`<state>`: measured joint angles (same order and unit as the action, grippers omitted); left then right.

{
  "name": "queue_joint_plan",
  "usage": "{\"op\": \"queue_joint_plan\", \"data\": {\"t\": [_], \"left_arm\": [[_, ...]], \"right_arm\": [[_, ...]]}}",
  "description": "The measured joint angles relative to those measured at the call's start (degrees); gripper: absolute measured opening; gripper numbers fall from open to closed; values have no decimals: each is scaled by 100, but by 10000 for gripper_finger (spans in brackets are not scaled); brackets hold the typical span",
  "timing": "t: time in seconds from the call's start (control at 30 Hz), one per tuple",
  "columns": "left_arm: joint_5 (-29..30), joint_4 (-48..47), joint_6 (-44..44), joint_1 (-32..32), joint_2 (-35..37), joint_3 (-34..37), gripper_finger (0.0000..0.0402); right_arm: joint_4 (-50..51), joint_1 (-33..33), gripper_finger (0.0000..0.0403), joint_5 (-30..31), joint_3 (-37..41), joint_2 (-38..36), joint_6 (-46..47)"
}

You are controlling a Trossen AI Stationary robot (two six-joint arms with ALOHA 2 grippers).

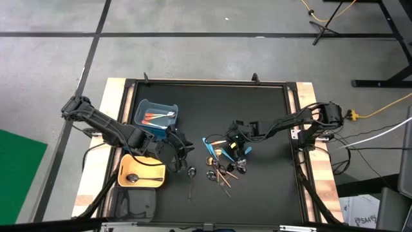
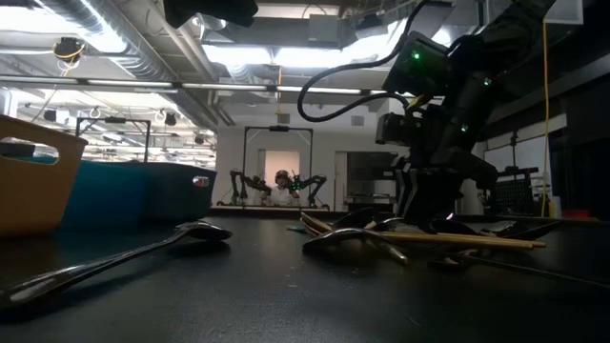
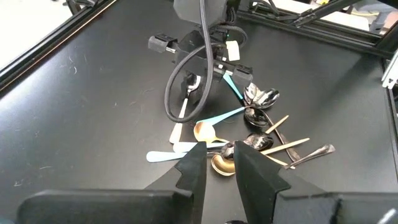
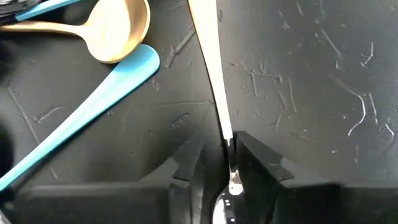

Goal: Sort silverware by color (type)
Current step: Put the orange spoon into the light green bin

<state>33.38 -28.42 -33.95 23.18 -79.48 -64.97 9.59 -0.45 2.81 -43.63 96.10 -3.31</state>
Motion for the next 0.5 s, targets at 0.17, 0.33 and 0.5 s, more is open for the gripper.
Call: {"op": "queue_joint_plan", "data": {"t": [0.17, 0.33, 0.5], "left_arm": [[-2, 2, 2, 0, 0, 0, 76], [0, 2, 0, -2, 0, 0, 76], [0, 2, 2, -2, 0, 0, 76]], "right_arm": [[4, 13, 28, -28, 1, 6, 13], [-3, 11, 11, -2, 5, 12, 9], [-90, 11, 6, 10, 14, 14, 9]]}}
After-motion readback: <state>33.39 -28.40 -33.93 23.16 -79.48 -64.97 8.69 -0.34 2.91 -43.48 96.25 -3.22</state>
